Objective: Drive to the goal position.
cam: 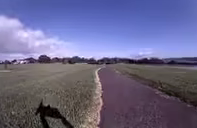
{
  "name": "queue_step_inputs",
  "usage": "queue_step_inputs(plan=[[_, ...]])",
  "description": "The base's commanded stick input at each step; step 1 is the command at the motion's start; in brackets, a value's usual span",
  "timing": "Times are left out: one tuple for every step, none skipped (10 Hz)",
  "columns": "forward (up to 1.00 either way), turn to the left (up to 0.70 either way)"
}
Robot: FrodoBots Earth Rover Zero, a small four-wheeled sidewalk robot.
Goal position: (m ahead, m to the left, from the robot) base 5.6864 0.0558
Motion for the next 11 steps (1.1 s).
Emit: queue_step_inputs(plan=[[0.70,-0.14],[0.70,-0.14],[0.70,-0.14],[0.70,-0.14],[0.70,-0.14],[0.70,-0.14],[0.70,-0.14],[0.70,0.00],[0.70,0.00],[0.70,0.00],[0.70,0.00]])
